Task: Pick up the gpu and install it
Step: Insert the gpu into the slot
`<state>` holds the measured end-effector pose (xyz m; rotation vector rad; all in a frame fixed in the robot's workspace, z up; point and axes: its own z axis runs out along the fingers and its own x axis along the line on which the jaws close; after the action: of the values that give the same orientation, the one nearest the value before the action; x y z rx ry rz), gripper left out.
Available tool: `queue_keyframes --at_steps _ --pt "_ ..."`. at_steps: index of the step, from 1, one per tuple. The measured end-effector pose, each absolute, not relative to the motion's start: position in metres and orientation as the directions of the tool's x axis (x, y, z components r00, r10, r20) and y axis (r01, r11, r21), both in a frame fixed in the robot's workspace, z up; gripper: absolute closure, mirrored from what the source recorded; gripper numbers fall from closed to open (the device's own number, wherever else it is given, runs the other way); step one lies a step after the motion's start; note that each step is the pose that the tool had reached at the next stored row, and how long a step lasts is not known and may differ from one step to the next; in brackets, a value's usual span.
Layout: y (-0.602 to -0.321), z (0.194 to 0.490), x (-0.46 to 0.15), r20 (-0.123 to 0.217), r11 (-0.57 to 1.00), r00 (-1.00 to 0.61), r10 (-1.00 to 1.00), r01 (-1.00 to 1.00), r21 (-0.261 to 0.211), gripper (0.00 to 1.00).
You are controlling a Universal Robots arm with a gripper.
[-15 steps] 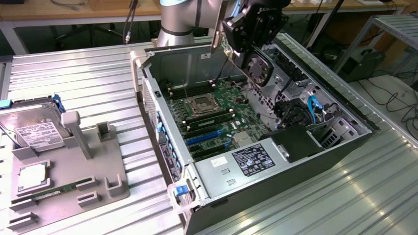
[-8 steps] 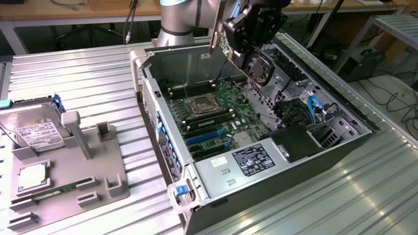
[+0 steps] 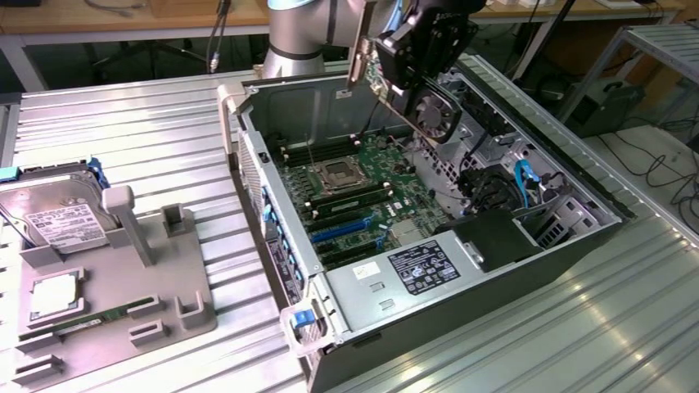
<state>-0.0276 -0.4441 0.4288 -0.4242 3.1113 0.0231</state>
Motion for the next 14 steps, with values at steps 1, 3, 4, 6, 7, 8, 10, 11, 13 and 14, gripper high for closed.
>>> queue_keyframes --at_steps 1,3,4,6,7,8,10,11,13,14 --pt "-0.4441 0.4288 -0.0276 -0.003 0.962 -0.962 -0.273 -0.273 0.015 0.72" --pt "-0.4442 0.4287 -0.0276 -0.004 0.957 -0.957 -0.289 -0.289 0.015 0.72" --pt "-0.4443 0.4288 -0.0276 -0.004 0.954 -0.954 -0.300 -0.300 0.015 0.72" --pt "-0.4443 0.4288 -0.0276 -0.004 0.950 -0.950 -0.312 -0.312 0.015 0.72" --pt "-0.4443 0.4287 -0.0276 -0.004 0.948 -0.948 -0.318 -0.318 0.015 0.72" --pt "-0.4443 0.4288 -0.0276 -0.004 0.946 -0.946 -0.323 -0.323 0.015 0.72" --pt "-0.4443 0.4288 -0.0276 -0.004 0.942 -0.942 -0.334 -0.334 0.016 0.72" --pt "-0.4443 0.4288 -0.0276 -0.004 0.940 -0.940 -0.342 -0.342 0.016 0.72" --pt "-0.4443 0.4288 -0.0276 -0.004 0.936 -0.936 -0.353 -0.353 0.016 0.72" --pt "-0.4443 0.4288 -0.0276 -0.004 0.934 -0.934 -0.358 -0.358 0.016 0.72"
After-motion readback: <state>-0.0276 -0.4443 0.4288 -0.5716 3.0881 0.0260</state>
